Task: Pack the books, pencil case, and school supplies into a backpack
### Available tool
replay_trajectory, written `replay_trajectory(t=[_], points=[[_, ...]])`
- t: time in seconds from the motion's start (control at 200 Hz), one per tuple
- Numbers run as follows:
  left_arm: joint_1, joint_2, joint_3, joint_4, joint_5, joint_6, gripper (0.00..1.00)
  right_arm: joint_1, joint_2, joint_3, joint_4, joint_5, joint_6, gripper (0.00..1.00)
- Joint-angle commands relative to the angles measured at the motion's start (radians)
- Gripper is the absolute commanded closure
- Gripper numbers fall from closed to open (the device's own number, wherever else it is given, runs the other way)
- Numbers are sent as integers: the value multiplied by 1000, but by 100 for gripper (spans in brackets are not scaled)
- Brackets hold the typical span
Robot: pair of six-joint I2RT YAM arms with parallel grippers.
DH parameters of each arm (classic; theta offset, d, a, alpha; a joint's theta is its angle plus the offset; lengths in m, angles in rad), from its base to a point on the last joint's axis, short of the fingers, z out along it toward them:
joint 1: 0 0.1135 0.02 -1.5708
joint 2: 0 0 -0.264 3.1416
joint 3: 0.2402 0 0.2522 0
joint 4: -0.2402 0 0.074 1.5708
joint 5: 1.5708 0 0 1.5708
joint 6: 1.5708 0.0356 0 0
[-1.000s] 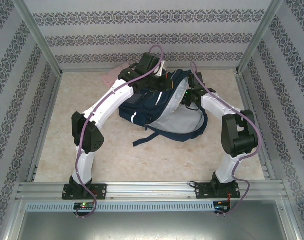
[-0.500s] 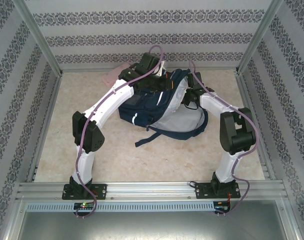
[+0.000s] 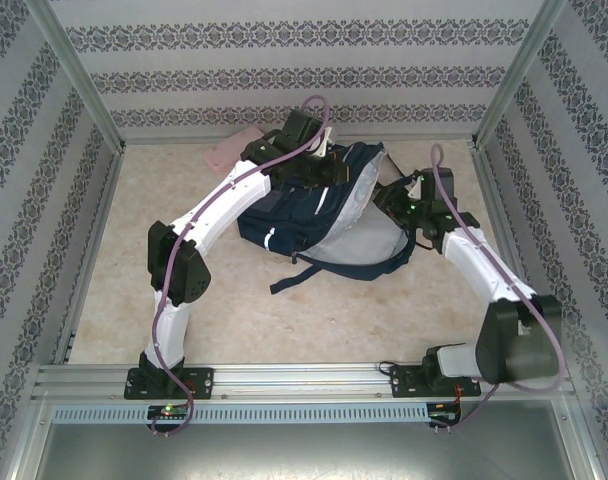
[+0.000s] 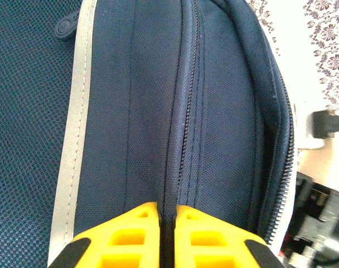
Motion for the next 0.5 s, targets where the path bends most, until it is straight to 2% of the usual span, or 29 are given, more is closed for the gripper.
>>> replay_trajectory(t=[0.0,0.11,0.275,0.415,0.44,0.495], points=[[1,9,-18,58,-38,2,76,4,-76,-38,-31,8,-46,51],[3,8,-20,25,-88,12,53,9,-123,-61,-21,-1,-62,44],[12,-43,-57,-12,-179,22,51,27,-126,-54,-36,-14,-99,41],[43,-123,-161,-27,-276,17,49,64,-125,-51,-29,-13,-105,40],[53,-137,-184,-28,-295,14,42,75,-123,-50,-30,-13,-105,39],[83,-169,-233,-23,-317,13,40,97,-118,-44,-36,-10,-105,39]])
